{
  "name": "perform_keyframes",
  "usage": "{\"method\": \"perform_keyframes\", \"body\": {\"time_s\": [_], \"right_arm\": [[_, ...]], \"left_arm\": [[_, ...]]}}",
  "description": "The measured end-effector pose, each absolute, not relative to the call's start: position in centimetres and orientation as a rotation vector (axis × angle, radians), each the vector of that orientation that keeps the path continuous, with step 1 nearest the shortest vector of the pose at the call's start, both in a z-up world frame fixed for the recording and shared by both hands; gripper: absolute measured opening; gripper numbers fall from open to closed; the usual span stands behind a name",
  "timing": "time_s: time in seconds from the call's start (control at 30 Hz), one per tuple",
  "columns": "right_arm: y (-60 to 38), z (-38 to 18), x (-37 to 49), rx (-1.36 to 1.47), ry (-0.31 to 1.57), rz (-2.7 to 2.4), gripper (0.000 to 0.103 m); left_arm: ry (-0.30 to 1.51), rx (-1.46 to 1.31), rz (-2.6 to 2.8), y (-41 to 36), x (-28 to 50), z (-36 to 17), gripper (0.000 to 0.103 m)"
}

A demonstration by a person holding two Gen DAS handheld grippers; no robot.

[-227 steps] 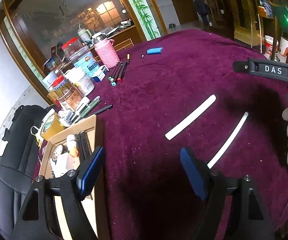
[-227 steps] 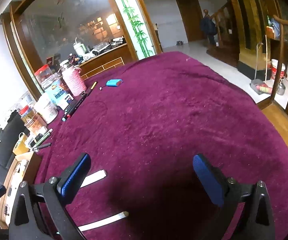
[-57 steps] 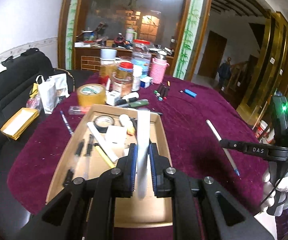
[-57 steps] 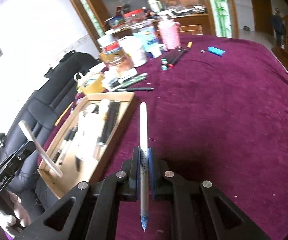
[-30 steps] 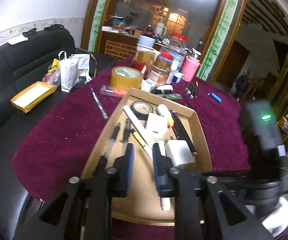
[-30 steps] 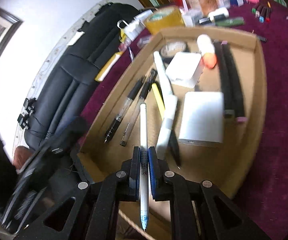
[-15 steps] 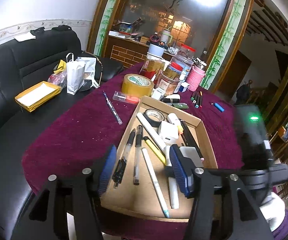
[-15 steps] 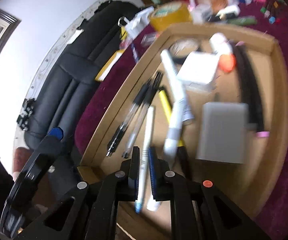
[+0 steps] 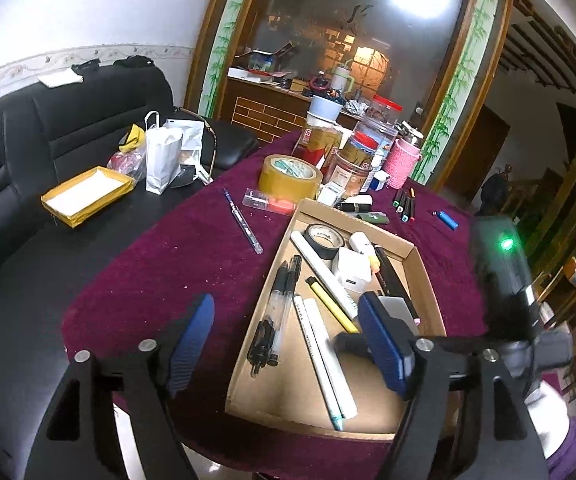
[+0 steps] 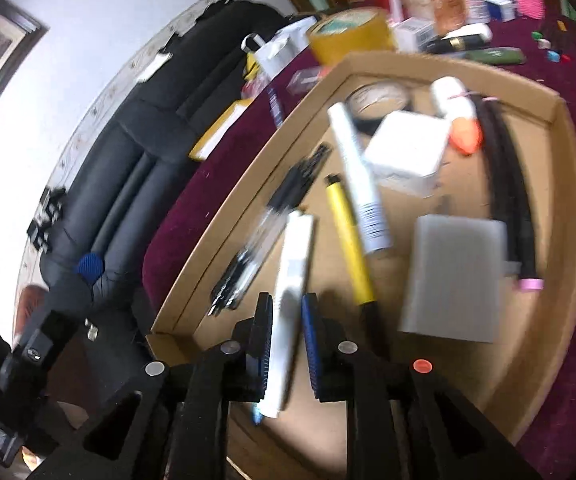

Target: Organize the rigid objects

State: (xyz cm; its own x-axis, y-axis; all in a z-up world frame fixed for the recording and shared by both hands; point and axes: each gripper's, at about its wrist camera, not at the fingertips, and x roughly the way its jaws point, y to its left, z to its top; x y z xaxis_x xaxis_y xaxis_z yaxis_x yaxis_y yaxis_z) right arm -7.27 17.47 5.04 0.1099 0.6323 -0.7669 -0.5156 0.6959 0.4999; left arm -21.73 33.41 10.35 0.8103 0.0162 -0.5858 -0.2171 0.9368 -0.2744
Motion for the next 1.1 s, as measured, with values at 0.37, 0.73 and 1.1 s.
{"method": "perform_keyframes", "body": {"time_s": [0.37,0.73,1.1], "right_arm": [[9.7,9.9,-10.6,0.010,0.822,0.564,0.070],[7.0,9.6,-13.3,-0.072,0.645,0.413,0.090],[6.5,8.9,-15.3,-0.161,0.614,0.408,0.094]], "left_arm": [[0.567,-0.189,0.184,28.1,-20.6,11.1,0.085],[0.420,-0.214,0.299,24.1,-21.6,12.9,0.103],[0.518,-0.160,0.425,21.8,-20.4,11.9,0.103]]}}
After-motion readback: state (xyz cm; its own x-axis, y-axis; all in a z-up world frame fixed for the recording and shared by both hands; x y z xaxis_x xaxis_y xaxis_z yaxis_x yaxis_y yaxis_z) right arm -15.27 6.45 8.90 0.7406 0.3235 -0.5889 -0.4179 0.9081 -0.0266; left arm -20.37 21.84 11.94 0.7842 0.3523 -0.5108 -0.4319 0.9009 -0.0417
